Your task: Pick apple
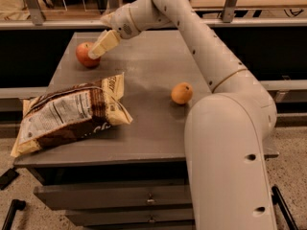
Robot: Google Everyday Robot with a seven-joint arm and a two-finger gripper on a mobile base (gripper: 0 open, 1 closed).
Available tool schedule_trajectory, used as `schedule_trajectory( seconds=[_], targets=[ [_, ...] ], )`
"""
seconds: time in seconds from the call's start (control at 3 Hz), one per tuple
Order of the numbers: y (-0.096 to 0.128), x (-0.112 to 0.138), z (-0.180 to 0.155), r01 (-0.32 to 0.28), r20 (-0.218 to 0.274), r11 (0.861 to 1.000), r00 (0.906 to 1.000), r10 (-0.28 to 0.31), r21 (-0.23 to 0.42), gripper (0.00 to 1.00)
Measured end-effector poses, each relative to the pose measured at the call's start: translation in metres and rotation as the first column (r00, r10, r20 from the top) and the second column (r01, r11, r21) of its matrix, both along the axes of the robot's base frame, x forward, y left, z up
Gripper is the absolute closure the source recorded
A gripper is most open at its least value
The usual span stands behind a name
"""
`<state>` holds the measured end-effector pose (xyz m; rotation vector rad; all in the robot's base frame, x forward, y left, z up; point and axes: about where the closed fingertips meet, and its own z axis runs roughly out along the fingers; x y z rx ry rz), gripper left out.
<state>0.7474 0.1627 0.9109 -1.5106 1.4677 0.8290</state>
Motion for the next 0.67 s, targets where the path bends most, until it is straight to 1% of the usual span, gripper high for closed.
schedule_trajectory(
  seconds=[0.33,0.67],
  targets=[
    [0.0424,-0.0255,-0.0074,-0.047,-0.04,0.997,0.9979,0.05,0.061,0.0],
    [0.0459,-0.0277,-0.0123,-0.051,-0.045,0.997,0.9975,0.054,0.054,0.0]
  ],
)
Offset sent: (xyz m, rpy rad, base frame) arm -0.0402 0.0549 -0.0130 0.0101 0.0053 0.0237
